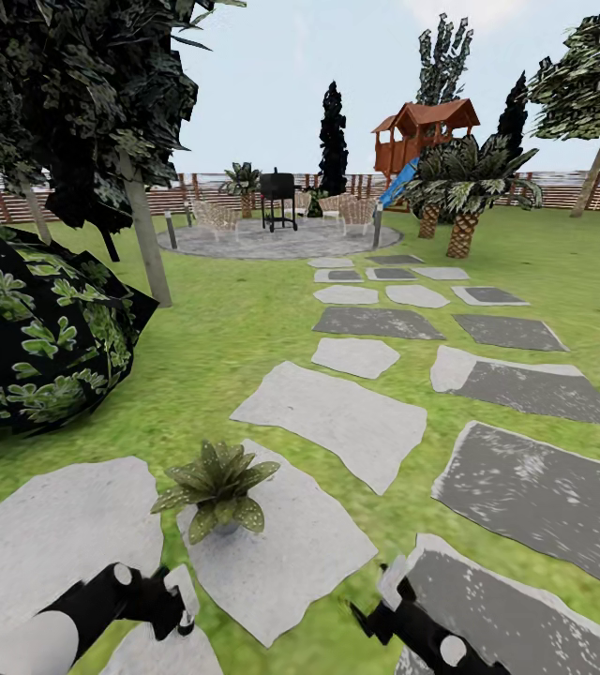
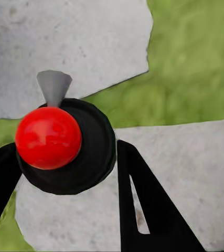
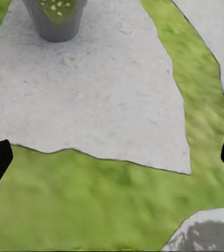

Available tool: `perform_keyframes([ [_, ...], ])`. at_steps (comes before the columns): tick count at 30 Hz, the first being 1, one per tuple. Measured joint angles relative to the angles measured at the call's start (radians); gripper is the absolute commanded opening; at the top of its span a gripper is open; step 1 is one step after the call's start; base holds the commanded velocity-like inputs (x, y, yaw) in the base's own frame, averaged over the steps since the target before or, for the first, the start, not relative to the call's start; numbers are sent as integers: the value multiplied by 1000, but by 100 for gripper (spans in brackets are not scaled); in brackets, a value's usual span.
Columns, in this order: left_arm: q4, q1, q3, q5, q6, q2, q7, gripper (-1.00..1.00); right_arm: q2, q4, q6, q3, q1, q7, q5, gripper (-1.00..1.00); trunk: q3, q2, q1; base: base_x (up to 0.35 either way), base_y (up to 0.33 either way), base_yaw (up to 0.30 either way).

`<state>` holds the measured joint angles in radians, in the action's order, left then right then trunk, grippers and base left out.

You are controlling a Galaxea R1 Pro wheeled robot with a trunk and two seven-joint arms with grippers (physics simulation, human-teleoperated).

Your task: Pick up the pesticide atomizer in the garden and spray insectifuge to fully cover both potted plants in the garden.

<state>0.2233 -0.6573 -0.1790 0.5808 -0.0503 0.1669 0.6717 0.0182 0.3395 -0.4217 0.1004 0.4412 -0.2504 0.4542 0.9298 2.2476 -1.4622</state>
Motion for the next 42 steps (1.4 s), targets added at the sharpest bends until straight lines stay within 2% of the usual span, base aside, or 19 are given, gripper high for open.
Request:
perform_keyframes([
  [2, -47, 23, 2, -69, -50, -20, -106, -100, -1, -128, -102, -5, -1, 193, 9, 100, 0, 0, 0, 0, 0, 0],
  [3, -65, 32, 5, -100, -65, -25, -142, -100, -2, -160, -121, -5, -1, 249, 3, 100, 0, 0, 0, 0, 0, 0],
  [4, -83, 48, 4, -153, -87, -29, -194, -100, -2, -195, -137, -5, -2, 320, -13, 100, 0, 0, 0, 0, 0, 0],
  [6, -95, 81, 5, -239, -144, -34, -265, -100, -4, -228, -151, -6, -3, 414, -46, 100, 0, 0, 0, 0, 0, 0],
  [7, -97, 92, 4, -276, -166, -36, -286, -100, -3, -234, -154, -6, -4, 438, -65, 100, 0, 0, 0, 0, 0, 0],
  [9, -101, 118, -2, -380, -205, -38, -324, -100, 0, -243, -174, -7, -13, 471, -146, 100, 0, 0, 0, 0, 0, 0],
  [10, -101, 127, -2, -413, -211, -38, -329, -100, 2, -244, -181, -6, -18, 475, -178, 100, 0, 0, 0, 0, 0, 0],
  [13, -103, 146, 4, -543, -228, -37, -353, -100, 16, -246, -193, -7, -34, 481, -291, 100, 0, 0, 0, 0, 0, 0],
  [14, -106, 153, 4, -571, -233, -36, -368, -100, 17, -246, -194, -6, -36, 481, -318, 100, 0, 0, 0, 0, 0, 0],
  [15, -110, 169, 3, -602, -241, -36, -396, -100, 18, -246, -195, -3, -37, 481, -363, 100, 0, 0, 0, 0, 0, 0],
  [16, -110, 178, 4, -616, -244, -37, -418, -100, 18, -246, -195, -4, -37, 480, -388, 100, 0, 0, 0, 0, 0, 0],
  [17, -111, 189, 4, -630, -248, -38, -459, -100, 17, -247, -194, -5, -38, 479, -429, 100, 0, 0, 0, 0, 0, 0],
  [19, -112, 196, 1, -637, -248, -41, -482, -100, 12, -248, -194, -2, -38, 479, -451, 100, 0, 0, 0, 0, 0, -3],
  [23, -114, 198, -2, -633, -247, -72, -479, -100, 8, -248, -193, -1, -39, 480, -454, 100, -2, 0, 0, 0, 0, -195],
  [34, -118, 199, 1, -637, -248, -82, -484, -100, 8, -248, -193, -3, -38, 480, -454, 100, -2, 0, 0, 0, -223, -283],
  [42, -117, 217, 1, -633, -248, -101, -485, -100, 5, -250, -193, -3, -38, 480, -454, 100, -2, 0, 0, 0, -272, -284],
])
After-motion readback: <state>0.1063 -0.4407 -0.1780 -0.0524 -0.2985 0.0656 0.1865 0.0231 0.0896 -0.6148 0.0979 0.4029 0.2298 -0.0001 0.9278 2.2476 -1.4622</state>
